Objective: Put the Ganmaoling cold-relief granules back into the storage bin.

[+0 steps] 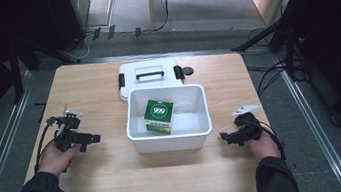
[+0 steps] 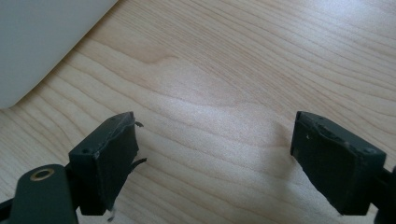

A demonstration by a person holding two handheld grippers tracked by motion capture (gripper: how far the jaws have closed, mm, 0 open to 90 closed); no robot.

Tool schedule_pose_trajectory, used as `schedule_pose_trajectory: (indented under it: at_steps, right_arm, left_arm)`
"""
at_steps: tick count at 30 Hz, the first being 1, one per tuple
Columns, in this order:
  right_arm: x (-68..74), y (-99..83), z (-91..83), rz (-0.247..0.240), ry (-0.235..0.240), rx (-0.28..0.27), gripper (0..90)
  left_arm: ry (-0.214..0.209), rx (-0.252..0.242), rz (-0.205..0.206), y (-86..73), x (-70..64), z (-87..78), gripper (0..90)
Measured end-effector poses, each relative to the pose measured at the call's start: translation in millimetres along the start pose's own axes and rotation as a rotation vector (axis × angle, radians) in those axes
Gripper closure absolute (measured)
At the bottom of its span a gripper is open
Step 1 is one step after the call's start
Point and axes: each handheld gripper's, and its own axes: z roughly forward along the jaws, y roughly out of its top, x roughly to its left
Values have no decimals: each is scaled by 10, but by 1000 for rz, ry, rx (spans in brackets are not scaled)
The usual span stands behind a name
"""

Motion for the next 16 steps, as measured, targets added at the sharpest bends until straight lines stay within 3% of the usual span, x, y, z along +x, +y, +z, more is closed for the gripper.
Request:
schedule_pose_trajectory:
  at_steps: [4, 16]
  right_arm:
    - [-2, 3, -1, 0, -1, -1, 148]
    - [1, 3, -1, -1, -1, 3, 149]
  left_arm:
    - [9, 2, -8, -11, 17, 25, 71]
    - [32, 40, 53, -36, -95, 115, 75]
